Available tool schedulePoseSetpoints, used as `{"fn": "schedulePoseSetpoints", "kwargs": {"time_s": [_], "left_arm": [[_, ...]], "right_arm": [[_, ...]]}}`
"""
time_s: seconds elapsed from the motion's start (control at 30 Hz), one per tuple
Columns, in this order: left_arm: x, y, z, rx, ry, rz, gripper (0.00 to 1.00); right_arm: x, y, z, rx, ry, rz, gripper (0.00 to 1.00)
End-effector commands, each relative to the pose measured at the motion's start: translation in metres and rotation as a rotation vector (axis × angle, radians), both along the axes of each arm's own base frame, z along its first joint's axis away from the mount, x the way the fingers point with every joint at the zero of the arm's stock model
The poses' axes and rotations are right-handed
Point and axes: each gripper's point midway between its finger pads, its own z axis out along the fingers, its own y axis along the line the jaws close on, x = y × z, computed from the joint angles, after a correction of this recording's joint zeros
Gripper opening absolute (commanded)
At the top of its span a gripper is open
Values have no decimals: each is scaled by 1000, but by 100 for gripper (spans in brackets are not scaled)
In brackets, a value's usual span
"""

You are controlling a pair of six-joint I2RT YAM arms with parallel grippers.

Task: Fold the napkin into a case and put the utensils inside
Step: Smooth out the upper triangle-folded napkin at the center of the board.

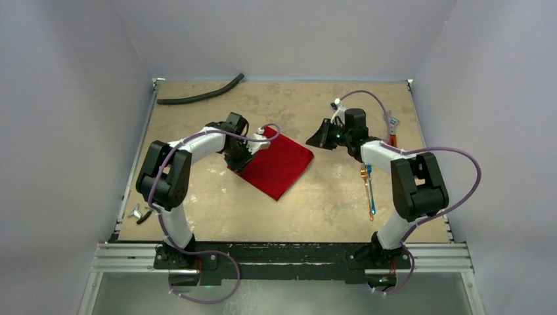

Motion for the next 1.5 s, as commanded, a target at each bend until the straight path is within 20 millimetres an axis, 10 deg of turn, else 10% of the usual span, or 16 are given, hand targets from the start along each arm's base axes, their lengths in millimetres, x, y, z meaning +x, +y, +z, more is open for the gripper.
{"fn": "schedulePoseSetpoints", "kwargs": {"time_s": [0.0,0.47,0.77,1.23,1.47], "left_arm": [[13,-6,2,-35,-58,1,21],[6,2,-9,1,-45,3,20],[6,5,-11,12,-51,0,20],[2,7,-14,5,-10,30,20],[6,8,-5,3,-28,60,20]], "right_arm": [[-21,29,-5,105,33,121,10],[-19,28,-80,89,159,119,0],[-2,38,-32,128,62,175,0],[7,41,-113,130,238,177,0],[19,46,-73,139,162,218,0]]}}
